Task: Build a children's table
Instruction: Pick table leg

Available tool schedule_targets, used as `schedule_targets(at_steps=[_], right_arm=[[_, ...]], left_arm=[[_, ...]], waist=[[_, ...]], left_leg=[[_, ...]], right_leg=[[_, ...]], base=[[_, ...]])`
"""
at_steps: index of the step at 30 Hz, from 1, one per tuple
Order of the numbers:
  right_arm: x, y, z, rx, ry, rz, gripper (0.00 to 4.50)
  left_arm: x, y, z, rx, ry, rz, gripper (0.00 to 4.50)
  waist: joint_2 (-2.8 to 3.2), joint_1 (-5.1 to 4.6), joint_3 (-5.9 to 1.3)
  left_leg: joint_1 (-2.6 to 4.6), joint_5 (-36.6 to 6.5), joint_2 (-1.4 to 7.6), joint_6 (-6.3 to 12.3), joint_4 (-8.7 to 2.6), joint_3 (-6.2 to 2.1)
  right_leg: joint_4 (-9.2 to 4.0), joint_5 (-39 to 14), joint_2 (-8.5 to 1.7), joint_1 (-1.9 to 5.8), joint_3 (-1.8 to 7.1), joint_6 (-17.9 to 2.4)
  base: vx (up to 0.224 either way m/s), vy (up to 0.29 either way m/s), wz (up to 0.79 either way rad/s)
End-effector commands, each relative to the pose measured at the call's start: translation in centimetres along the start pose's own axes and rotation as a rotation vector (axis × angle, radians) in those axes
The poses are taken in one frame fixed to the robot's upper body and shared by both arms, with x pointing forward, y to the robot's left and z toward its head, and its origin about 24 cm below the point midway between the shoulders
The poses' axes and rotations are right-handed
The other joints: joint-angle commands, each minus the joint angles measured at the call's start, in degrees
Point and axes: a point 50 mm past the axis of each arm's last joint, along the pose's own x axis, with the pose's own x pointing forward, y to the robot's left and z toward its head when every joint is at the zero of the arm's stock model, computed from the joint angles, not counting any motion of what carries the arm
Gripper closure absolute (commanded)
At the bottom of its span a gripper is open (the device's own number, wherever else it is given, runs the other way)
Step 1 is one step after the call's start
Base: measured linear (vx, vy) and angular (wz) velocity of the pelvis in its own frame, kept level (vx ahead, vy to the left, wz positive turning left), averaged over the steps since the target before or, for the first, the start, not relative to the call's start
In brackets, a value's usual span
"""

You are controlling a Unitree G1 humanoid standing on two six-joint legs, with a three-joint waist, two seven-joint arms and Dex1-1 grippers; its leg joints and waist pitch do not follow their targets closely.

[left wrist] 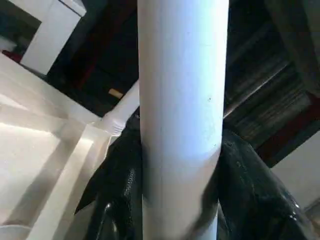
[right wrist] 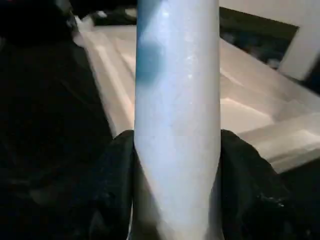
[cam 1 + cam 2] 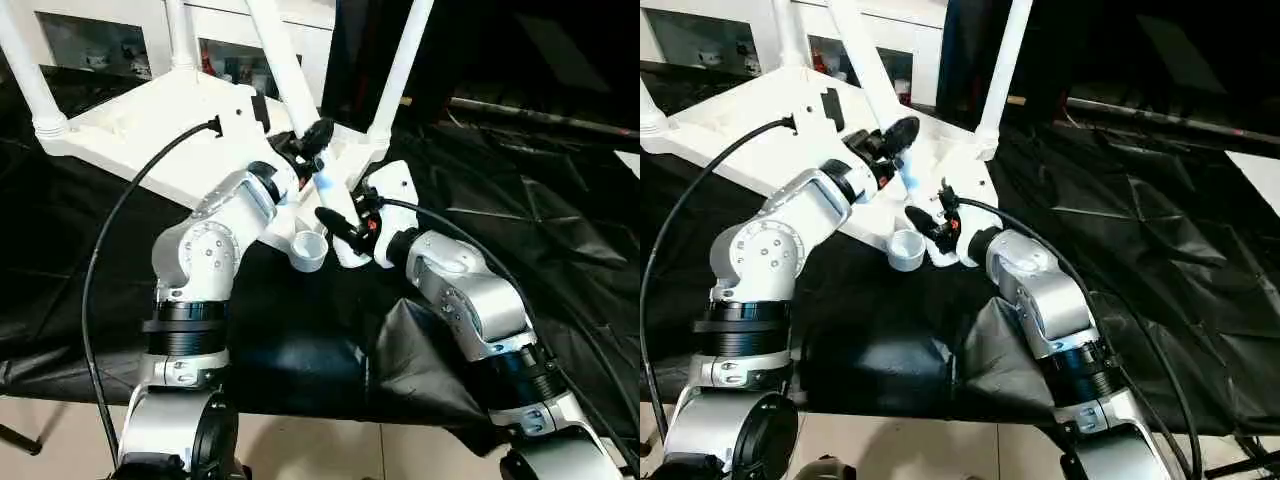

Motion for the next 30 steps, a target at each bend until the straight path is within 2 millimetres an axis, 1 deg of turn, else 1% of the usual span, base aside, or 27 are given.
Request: schedule_targets(at_steps=[1, 2, 3, 4, 5, 6, 7, 8, 9, 10, 11, 13, 14, 16, 17, 18, 19, 20, 21, 23, 24, 25, 26, 27, 28, 29, 30], right_arm=[[-0.4, -0.1, 1.5, 0.048, -0.073, 0.075, 1.84], [-0.6, -0.3, 1.5, 0.049, -0.064, 0.082, 1.7], [-0.7, -0.5, 1.5, 0.051, -0.056, 0.09, 1.48], [-1.1, -0.8, 1.5, 0.058, -0.043, 0.112, 1.48], [-1.4, -0.9, 1.6, 0.074, -0.034, 0.152, 1.38], [-1.6, -0.9, 1.6, 0.078, -0.032, 0.174, 1.38], [-2.3, -1.0, 1.8, 0.09, -0.025, 0.241, 1.34], [-2.4, -1.0, 1.8, 0.095, -0.022, 0.255, 1.32], [-2.8, -1.0, 1.8, 0.112, -0.013, 0.293, 1.32], [-3.2, -1.0, 1.7, 0.125, 0.003, 0.337, 1.32], [-3.7, -0.9, 1.4, 0.124, 0.044, 0.393, 1.32], [-4.0, -0.7, 1.0, 0.134, 0.073, 0.432, 1.32], [-4.1, -0.6, 0.8, 0.139, 0.086, 0.448, 1.32], [-4.1, -0.6, 0.8, 0.14, 0.089, 0.452, 1.32], [-4.2, -0.3, 0.6, 0.153, 0.106, 0.478, 1.32], [-4.2, -0.2, 0.4, 0.16, 0.115, 0.492, 1.32], [-4.3, -0.2, 0.4, 0.161, 0.117, 0.495, 1.32], [-4.4, 0.0, 0.2, 0.172, 0.136, 0.509, 1.69], [-4.4, 0.0, 0.2, 0.172, 0.136, 0.509, 1.69], [-4.3, 0.0, 0.0, 0.18, 0.151, 0.512, 1.72], [-4.3, 0.0, -0.1, 0.18, 0.151, 0.512, 1.93], [-4.3, 0.0, -0.1, 0.181, 0.151, 0.512, 2.04], [-4.3, 0.0, -0.1, 0.182, 0.151, 0.511, 2.1], [-4.3, 0.0, -0.1, 0.182, 0.15, 0.509, 2.11], [-4.3, 0.0, -0.1, 0.182, 0.149, 0.505, 2.14], [-4.3, 0.0, -0.2, 0.182, 0.146, 0.5, 2.31], [-4.2, 0.0, -0.2, 0.184, 0.143, 0.495, 2.31]], left_arm=[[-0.1, 0.1, 0.4, 0.022, 0.001, -0.031, 2.68], [-0.2, 0.1, 0.4, 0.031, 0.01, -0.047, 2.68], [-0.2, 0.1, 0.5, 0.039, 0.017, -0.059, 2.68], [-0.3, -0.1, 0.5, 0.056, 0.04, -0.107, 2.68], [-0.4, -0.2, 0.6, 0.081, 0.061, -0.147, 2.68], [-0.4, -0.2, 0.6, 0.089, 0.072, -0.169, 2.68], [-0.7, -0.5, 0.6, 0.1, 0.113, -0.249, 2.68], [-0.8, -0.6, 0.6, 0.102, 0.121, -0.267, 2.68], [-1.0, -0.7, 0.7, 0.107, 0.145, -0.316, 2.68], [-1.3, -1.0, 0.8, 0.1, 0.171, -0.383, 2.68], [-1.8, -1.6, 1.0, 0.069, 0.198, -0.495, 2.68], [-2.5, -2.4, 1.2, 0.056, 0.221, -0.615, 2.68], [-2.7, -2.7, 1.4, 0.047, 0.228, -0.665, 2.68], [-2.8, -2.8, 1.4, 0.044, 0.23, -0.678, 2.68], [-3.2, -3.4, 1.7, 0.034, 0.229, -0.76, 2.68], [-3.4, -3.7, 1.8, 0.031, 0.227, -0.796, 2.68], [-3.4, -3.8, 1.8, 0.03, 0.226, -0.803, 2.68], [-3.5, -4.1, 2.0, 0.022, 0.223, -0.841, 2.68], [-3.5, -4.1, 2.0, 0.022, 0.223, -0.841, 2.68], [-3.5, -4.0, 2.1, 0.019, 0.228, -0.851, 2.68], [-3.6, -4.0, 2.0, 0.019, 0.23, -0.852, 2.68], [-3.6, -3.9, 2.0, 0.019, 0.233, -0.854, 2.68], [-3.6, -3.9, 2.0, 0.019, 0.235, -0.855, 2.68], [-3.6, -3.9, 1.9, 0.019, 0.238, -0.855, 2.68], [-3.6, -3.8, 1.9, 0.02, 0.243, -0.855, 2.68], [-3.7, -3.7, 1.8, 0.022, 0.248, -0.857, 2.68], [-3.7, -3.7, 1.8, 0.022, 0.252, -0.857, 2.68]], waist=[[1.52, -0.03, -4.64], [1.66, -0.11, -4.63], [1.67, -0.12, -4.64], [1.6, -0.22, -4.67], [1.65, -0.11, -4.68], [1.64, -0.1, -4.61], [1.59, 0.02, -4.64], [1.66, 0.14, -4.67], [1.7, 0.14, -4.62], [1.54, 0.25, -4.63], [1.6, 0.35, -4.64], [1.47, 0.38, -4.54], [1.55, 0.45, -4.56], [1.52, 0.44, -4.51], [1.5, 0.45, -4.45], [1.63, 0.47, -4.47], [1.62, 0.49, -4.44], [1.74, 0.52, -4.4], [1.71, 0.51, -4.4], [1.96, 0.58, -4.47], [1.88, 0.58, -4.5], [1.89, 0.62, -4.49], [2.43, 0.81, -4.53], [2.2, 0.77, -4.53], [2.4, 0.85, -4.57], [2.45, 0.88, -4.57], [2.95, 1.06, -4.6]], left_leg=[[1.62, -7.05, 3.61, -2.7, -4.32, -1.63], [1.67, -6.57, 3.68, -2.62, -4.32, -1.64], [1.7, -6.43, 3.65, -2.65, -4.29, -1.64], [1.7, -5.86, 3.65, -2.64, -4.26, -1.6], [1.89, -5.69, 3.51, -2.25, -4.2, -1.52], [1.76, -5.33, 3.6, -2.29, -4.2, -1.47], [1.8, -5.37, 3.51, -2.19, -4.16, -1.48], [1.79, -5.09, 3.63, -2.08, -4.15, -1.46], [1.77, -4.98, 3.47, -1.95, -4.13, -1.44], [1.82, -4.88, 3.55, -1.69, -4.12, -1.41], [1.85, -4.83, 3.49, -1.71, -4.08, -1.32], [1.8, -5.26, 3.48, -1.98, -4.1, -1.26], [1.79, -5.27, 3.58, -2.12, -4.13, -1.27], [1.76, -5.83, 3.69, -2.04, -4.16, -1.3], [1.8, -6.25, 3.58, -2.02, -4.16, -1.25], [1.79, -6.62, 3.67, -2.31, -4.2, -1.28], [1.82, -6.81, 3.69, -2.46, -4.21, -1.32], [1.86, -7.39, 3.68, -2.65, -4.25, -1.32], [1.86, -7.48, 3.7, -2.75, -4.26, -1.31], [1.85, -7.85, 3.67, -3.15, -4.26, -1.38], [1.87, -7.66, 3.7, -3.28, -4.28, -1.39], [1.87, -7.65, 3.7, -3.35, -4.28, -1.4], [1.94, -7.58, 3.69, -3.52, -4.26, -1.45], [1.9, -7.62, 3.68, -3.52, -4.28, -1.4], [1.94, -7.85, 3.66, -3.72, -4.31, -1.44], [1.91, -7.88, 3.65, -3.77, -4.3, -1.47], [1.88, -7.86, 3.56, -3.79, -4.25, -1.5]], right_leg=[[-3.58, 4.05, -4.97, 2.83, 2.9, -11.03], [-3.49, 4.28, -4.95, 2.77, 2.86, -11.22], [-3.52, 4.33, -4.9, 2.79, 2.83, -11.32], [-3.44, 4.79, -4.87, 2.82, 2.83, -11.62], [-3.46, 4.53, -4.76, 2.82, 2.79, -11.76], [-3.45, 4.62, -4.81, 2.75, 2.87, -11.9], [-3.48, 4.56, -4.84, 2.88, 2.81, -11.97], [-3.32, 4.62, -4.94, 2.87, 2.84, -12.28], [-3.37, 4.65, -4.82, 2.86, 2.81, -12.41], [-3.29, 4.43, -4.91, 2.83, 2.81, -12.86], [-3.28, 4.01, -4.9, 2.85, 2.77, -13.45], [-3.41, 2.91, -5.03, 2.74, 2.75, -14.19], [-3.36, 2.59, -5.14, 2.76, 2.75, -14.83], [-3.41, 2.13, -5.19, 2.74, 2.77, -15.05], [-3.55, 1.06, -5.15, 2.74, 2.78, -14.88], [-3.58, 0.25, -5.24, 2.73, 2.81, -14.7], [-3.61, -0.09, -5.24, 2.74, 2.81, -14.64], [-3.7, -0.9, -5.23, 2.68, 2.83, -14.5], [-3.71, -1.12, -5.21, 2.67, 2.83, -14.4], [-3.7, -1.48, -5.21, 2.64, 2.84, -14.08], [-3.67, -1.22, -5.17, 2.62, 2.81, -13.99], [-3.67, -1.12, -5.17, 2.6, 2.81, -14.0], [-3.55, -0.69, -5.2, 2.56, 2.8, -14.07], [-3.66, -0.44, -5.12, 2.57, 2.79, -14.0], [-3.6, 0.06, -5.04, 2.58, 2.73, -14.05], [-3.52, 0.3, -5.05, 2.6, 2.74, -14.09], [-3.44, 0.46, -5.12, 2.65, 2.77, -14.2]], base=[[0.0, 0.0, 0.0], [0.0, 0.0, 0.0], [0.0, 0.0, 0.0], [0.0, 0.0, 0.0], [0.0, 0.0, 0.0], [0.0, 0.0, 0.0], [0.0, 0.0, 0.0], [0.0, 0.0, 0.0], [0.0, 0.0, 0.0], [0.0, 0.0, 0.0], [0.0, 0.0, 0.0], [0.0, 0.0, 0.0], [0.0, 0.0, 0.0], [0.0, 0.0, 0.0], [0.0, 0.0, 0.0], [0.0, 0.0, 0.0], [0.0, 0.0, 0.0], [0.0, 0.0, 0.0], [0.0, 0.0, 0.0], [0.0, 0.0, 0.0], [0.0, 0.0, 0.0], [0.0, 0.0, 0.0], [0.0, 0.0, 0.0], [0.0, 0.0, 0.0], [0.0, 0.0, 0.0], [0.0, 0.0, 0.0], [0.0, 0.0, 0.0]])
